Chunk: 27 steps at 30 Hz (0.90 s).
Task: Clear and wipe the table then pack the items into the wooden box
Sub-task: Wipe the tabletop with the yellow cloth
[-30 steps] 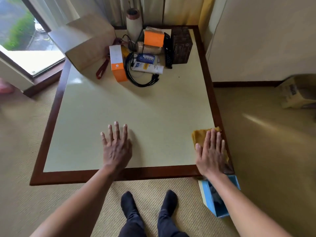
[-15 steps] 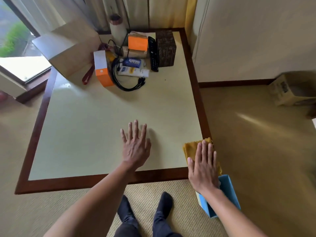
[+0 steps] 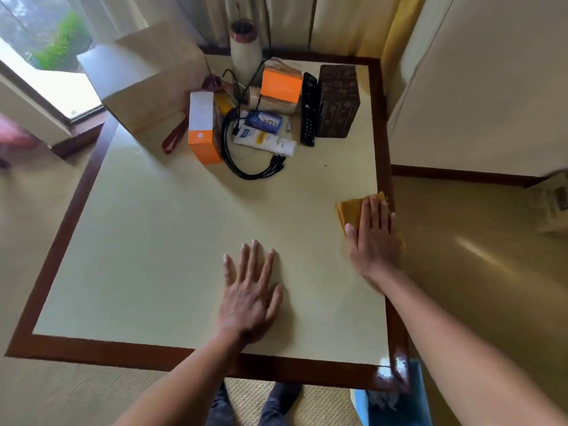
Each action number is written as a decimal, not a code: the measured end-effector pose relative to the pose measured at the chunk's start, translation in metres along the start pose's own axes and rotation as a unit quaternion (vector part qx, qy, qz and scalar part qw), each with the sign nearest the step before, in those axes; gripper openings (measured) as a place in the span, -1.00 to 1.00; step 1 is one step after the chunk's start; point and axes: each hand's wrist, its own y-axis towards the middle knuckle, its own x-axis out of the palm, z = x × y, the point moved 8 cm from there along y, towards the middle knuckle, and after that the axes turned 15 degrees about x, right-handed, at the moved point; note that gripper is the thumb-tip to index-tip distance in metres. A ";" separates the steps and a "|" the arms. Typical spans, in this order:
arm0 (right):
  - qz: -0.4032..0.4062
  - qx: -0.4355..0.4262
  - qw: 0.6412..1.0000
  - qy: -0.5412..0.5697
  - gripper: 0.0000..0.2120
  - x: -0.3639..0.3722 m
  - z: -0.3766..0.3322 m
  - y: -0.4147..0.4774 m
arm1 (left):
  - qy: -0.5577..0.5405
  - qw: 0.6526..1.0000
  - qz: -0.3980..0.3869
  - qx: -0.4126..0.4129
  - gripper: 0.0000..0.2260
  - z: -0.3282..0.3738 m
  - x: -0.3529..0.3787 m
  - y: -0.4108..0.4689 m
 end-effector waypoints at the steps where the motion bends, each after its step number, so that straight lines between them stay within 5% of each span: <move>1: 0.000 -0.004 1.000 -0.003 -0.30 -0.004 -0.007 0.022 | -0.003 1.000 0.000 0.001 -0.35 -0.001 0.000 0.001; 10: 0.012 0.025 1.000 0.015 -0.28 -0.024 -0.067 0.127 | 0.016 0.999 -0.036 -0.003 -0.35 -0.005 0.004 0.005; 16: -0.051 -0.228 0.972 -0.029 -0.30 0.014 -0.115 -0.016 | 0.011 0.999 -0.035 0.001 -0.35 -0.004 0.003 0.004; 19: -0.053 -0.285 0.956 -0.044 -0.30 0.012 -0.094 -0.021 | 0.016 0.999 -0.037 0.000 -0.35 -0.004 0.005 0.003; 27: -0.014 -0.059 0.998 -0.021 -0.30 -0.019 -0.087 0.104 | 0.025 0.999 -0.043 -0.004 -0.34 -0.007 0.007 0.005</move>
